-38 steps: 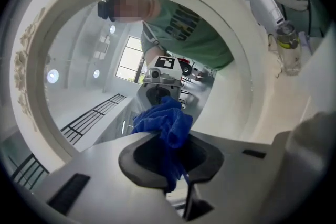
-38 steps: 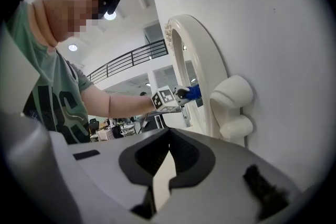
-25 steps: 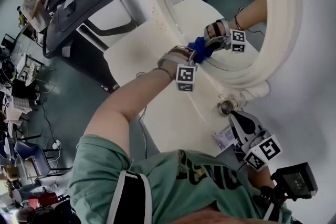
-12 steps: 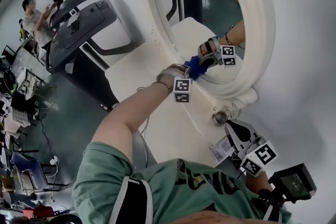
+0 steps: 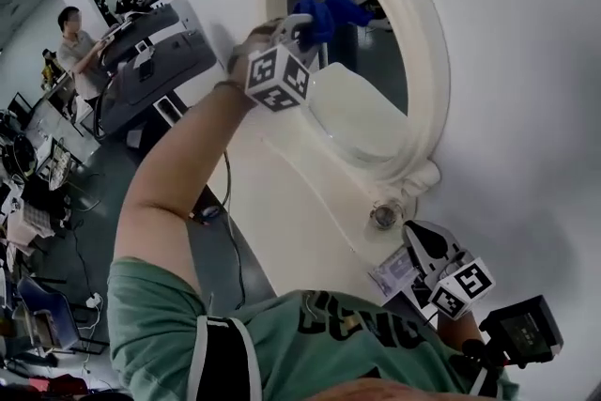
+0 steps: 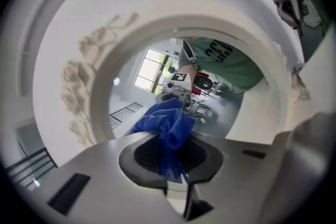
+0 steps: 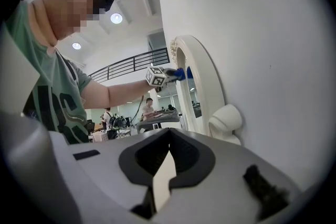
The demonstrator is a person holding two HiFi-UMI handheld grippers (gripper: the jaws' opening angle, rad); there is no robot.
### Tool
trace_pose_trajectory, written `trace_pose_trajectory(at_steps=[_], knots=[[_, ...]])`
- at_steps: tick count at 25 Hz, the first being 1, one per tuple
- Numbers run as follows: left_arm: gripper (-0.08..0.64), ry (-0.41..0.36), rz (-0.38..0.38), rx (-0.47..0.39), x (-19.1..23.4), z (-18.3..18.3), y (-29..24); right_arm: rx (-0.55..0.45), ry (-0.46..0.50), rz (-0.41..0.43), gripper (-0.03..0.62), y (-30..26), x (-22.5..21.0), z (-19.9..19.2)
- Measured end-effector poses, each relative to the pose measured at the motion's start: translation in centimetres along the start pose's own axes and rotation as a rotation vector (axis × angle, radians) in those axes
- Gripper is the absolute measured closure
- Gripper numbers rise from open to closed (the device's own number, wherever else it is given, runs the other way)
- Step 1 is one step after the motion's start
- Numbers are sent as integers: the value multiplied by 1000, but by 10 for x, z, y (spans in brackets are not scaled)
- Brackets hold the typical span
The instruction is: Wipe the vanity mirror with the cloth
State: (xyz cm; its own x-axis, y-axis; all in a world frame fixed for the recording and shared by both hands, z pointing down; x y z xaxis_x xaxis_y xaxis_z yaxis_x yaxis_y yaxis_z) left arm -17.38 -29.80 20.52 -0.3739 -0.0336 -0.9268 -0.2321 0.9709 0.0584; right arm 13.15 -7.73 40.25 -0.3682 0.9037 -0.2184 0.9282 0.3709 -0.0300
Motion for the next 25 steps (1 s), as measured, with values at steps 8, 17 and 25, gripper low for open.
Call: trace_pose_trajectory(at_steps=[8, 17, 25], knots=[[500, -145, 116, -34, 83, 64, -14, -33, 7, 11, 580, -2, -3, -1], [500, -251, 172, -19, 62, 65, -12, -31, -18, 19, 580, -6, 1, -7], [500, -266, 3, 5, -46, 41, 9, -1, -40, 40, 580, -3, 11, -9]])
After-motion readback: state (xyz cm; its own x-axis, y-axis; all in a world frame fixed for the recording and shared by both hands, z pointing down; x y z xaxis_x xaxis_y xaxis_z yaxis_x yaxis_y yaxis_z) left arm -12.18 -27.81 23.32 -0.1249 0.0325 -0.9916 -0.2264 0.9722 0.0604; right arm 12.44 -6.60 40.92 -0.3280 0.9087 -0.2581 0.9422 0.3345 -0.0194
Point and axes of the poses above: the fingertips, and each gripper's own axes: y backward along the fingers, x to its left, z out of its top, the point moved 9 cm from there along y, backward along the fingers, and after that the axes turned 10 degrees about z, right-handed, at the moved point
